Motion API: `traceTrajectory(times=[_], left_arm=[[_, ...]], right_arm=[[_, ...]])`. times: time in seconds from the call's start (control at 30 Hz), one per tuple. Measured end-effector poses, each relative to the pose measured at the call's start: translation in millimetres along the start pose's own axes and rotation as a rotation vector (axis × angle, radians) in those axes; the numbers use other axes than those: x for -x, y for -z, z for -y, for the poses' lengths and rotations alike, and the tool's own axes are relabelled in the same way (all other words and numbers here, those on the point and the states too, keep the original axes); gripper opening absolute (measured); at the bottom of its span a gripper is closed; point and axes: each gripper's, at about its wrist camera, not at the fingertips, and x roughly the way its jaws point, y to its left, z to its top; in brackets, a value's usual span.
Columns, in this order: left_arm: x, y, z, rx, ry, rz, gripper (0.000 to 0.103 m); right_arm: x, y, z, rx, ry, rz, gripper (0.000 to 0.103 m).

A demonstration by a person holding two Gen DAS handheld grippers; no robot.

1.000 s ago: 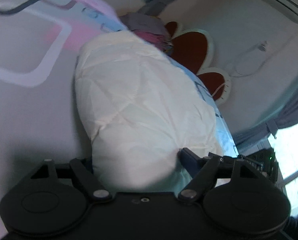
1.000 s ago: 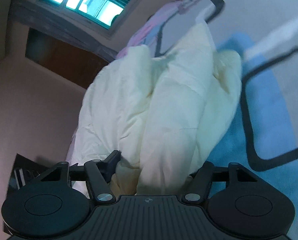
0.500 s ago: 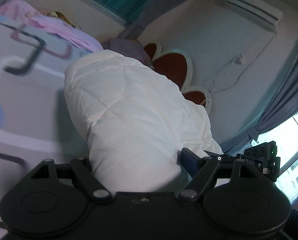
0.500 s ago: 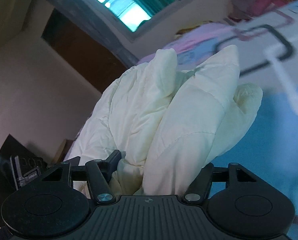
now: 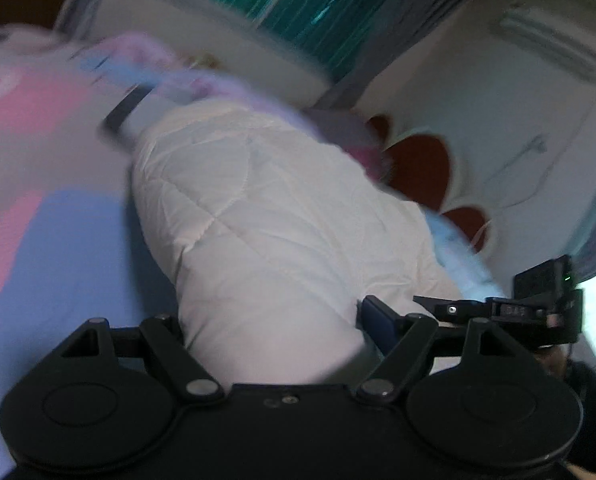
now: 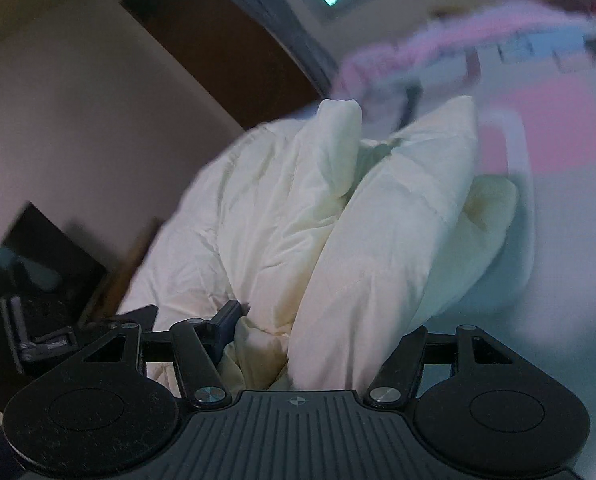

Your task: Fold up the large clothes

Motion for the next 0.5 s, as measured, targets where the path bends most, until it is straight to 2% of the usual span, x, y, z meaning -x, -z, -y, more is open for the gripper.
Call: traceTrajectory(times=[0.03, 0.1, 0.2, 0.27, 0.33, 0.4, 0.47, 0.5], left_arm=[[-4, 9, -9, 0.007, -0.009, -0.021, 0.079], [-3, 21, -18, 0.04, 0.005, -0.014, 0.079], [0, 27, -19, 0.043, 0.004, -0.009, 0.083], [-2, 25, -18, 0.048, -0.01, -0.017, 0.092], [3, 20, -19, 0.03, -0.042, -0.021, 0.098], [28, 16, -31, 0.015, -0.049, -0.009, 0.092], [49, 8, -38, 0.015, -0.058, 0.031, 0.072], [58, 1, -40, 0.013, -0.082, 0.061, 0.069]], right_arm=[[-7, 11, 6, -0.025, 0.002, -0.003, 0.062], [-10, 24, 12, -0.069, 0.002, 0.012, 0.063], [-9, 27, 12, -0.068, 0.022, 0.017, 0.063], [-7, 21, 9, -0.064, 0.039, 0.019, 0.063], [10, 23, 2, -0.04, 0.085, 0.042, 0.069], [33, 22, -6, -0.007, 0.128, 0.082, 0.069], [57, 19, -15, 0.017, 0.184, 0.138, 0.069], [68, 17, -20, 0.028, 0.202, 0.178, 0.069]])
